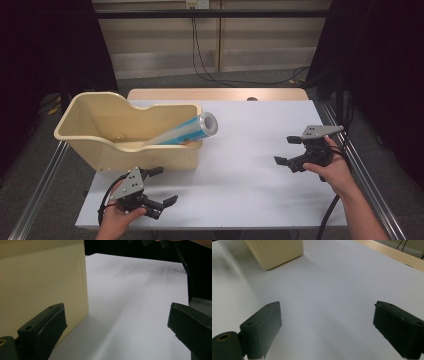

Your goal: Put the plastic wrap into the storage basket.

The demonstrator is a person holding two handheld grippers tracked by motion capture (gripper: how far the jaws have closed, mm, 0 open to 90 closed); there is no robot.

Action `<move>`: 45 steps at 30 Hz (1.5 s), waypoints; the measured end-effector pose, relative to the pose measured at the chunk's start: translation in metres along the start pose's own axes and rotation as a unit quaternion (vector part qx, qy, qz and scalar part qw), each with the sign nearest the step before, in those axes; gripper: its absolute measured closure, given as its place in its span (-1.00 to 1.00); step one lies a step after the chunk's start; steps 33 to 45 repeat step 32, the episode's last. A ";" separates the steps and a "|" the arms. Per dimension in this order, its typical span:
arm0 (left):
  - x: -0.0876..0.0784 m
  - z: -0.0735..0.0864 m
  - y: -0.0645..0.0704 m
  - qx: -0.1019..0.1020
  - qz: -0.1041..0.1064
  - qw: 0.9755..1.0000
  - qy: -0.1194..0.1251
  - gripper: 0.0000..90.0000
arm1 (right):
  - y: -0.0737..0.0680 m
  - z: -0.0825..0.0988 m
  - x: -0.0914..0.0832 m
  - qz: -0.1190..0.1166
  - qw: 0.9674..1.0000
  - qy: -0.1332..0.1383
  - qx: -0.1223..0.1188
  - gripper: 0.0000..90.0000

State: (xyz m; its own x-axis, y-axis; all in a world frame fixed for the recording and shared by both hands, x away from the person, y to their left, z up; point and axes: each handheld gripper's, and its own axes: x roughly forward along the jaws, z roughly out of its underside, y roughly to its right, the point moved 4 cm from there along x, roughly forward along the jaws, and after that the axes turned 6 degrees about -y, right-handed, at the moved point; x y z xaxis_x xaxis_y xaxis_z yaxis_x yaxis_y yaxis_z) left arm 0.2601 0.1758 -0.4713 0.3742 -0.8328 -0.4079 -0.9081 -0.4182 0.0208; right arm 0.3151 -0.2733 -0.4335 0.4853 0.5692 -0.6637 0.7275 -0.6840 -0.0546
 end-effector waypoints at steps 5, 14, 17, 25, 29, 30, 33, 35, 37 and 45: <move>0.000 0.000 0.000 -0.001 -0.001 1.000 0.000 -0.96 | -0.003 0.007 -0.003 0.006 1.000 0.010 0.002 -0.83; 0.000 0.000 0.000 0.002 -0.002 1.000 -0.001 -0.96 | -0.004 0.022 -0.012 0.012 0.999 0.031 0.016 -0.83; 0.000 -0.001 0.000 -0.001 -0.002 1.000 0.002 -0.96 | -0.004 0.025 -0.016 0.012 0.999 0.045 0.024 -0.83; 0.000 -0.001 0.000 0.000 -0.002 1.000 0.002 -0.96 | -0.007 0.039 -0.020 0.017 0.997 0.070 0.032 -0.87; 0.000 -0.001 0.000 0.002 -0.003 1.000 0.001 -0.96 | -0.007 0.045 -0.019 0.022 0.996 0.073 0.034 -0.90; 0.000 -0.001 0.000 0.002 -0.003 1.000 0.001 -0.96 | -0.007 0.046 -0.019 0.023 0.996 0.072 0.035 -0.91; 0.001 -0.001 0.000 0.004 0.000 1.000 0.001 -0.96 | -0.007 0.046 -0.020 0.023 0.996 0.076 0.040 -0.92; 0.001 -0.001 0.000 0.004 0.000 1.000 0.001 -0.96 | -0.007 0.046 -0.020 0.023 0.996 0.076 0.040 -0.92; 0.001 -0.001 0.000 0.004 0.000 1.000 0.001 -0.96 | -0.007 0.046 -0.020 0.023 0.996 0.076 0.040 -0.92; 0.001 -0.001 0.000 0.004 0.000 1.000 0.001 -0.96 | -0.007 0.046 -0.020 0.023 0.996 0.076 0.040 -0.92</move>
